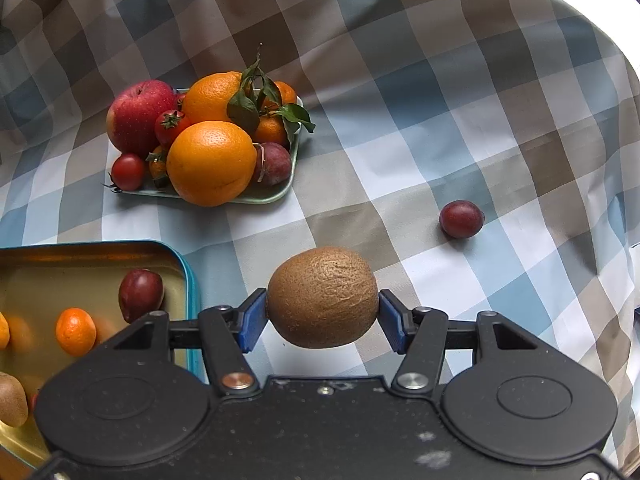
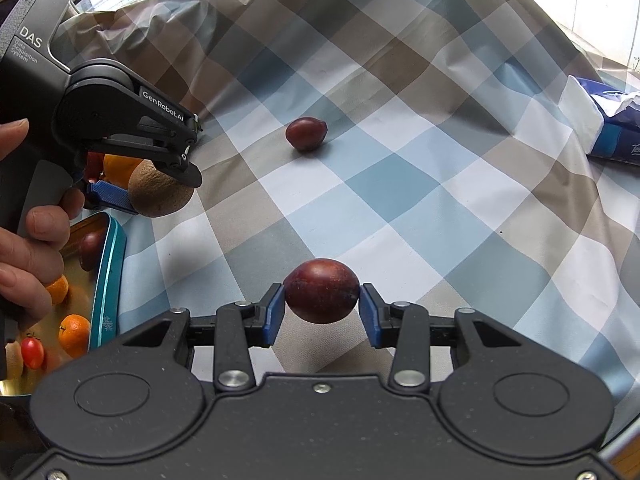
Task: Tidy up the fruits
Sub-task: 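Lift and carry the kiwi with the left tool while the right tool carries the plum over the tin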
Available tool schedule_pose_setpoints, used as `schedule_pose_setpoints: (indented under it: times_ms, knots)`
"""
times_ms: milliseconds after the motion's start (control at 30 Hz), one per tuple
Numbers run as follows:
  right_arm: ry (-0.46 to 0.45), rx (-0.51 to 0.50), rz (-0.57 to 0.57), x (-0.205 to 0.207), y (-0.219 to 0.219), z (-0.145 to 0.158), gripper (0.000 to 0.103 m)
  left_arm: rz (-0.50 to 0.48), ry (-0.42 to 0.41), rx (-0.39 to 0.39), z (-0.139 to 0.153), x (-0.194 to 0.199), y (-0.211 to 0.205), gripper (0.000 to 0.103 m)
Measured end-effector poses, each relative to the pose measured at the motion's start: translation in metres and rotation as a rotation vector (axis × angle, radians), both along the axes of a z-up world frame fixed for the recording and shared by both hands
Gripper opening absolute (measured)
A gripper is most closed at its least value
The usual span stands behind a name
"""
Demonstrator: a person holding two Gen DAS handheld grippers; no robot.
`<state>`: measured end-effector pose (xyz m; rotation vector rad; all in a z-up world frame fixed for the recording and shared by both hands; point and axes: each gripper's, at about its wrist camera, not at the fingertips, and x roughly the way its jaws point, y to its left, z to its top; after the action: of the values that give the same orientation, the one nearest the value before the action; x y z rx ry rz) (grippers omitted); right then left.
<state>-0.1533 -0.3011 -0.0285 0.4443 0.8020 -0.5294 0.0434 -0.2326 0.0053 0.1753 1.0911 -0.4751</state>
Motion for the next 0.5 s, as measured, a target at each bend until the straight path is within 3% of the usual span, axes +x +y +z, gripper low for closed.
schedule_pose_setpoints:
  times_ms: [500]
  knots:
    - [0.018,-0.028,0.063,0.015,0.030,0.015,0.049,0.110,-0.012,-0.019,0.016,0.014,0.054,0.059]
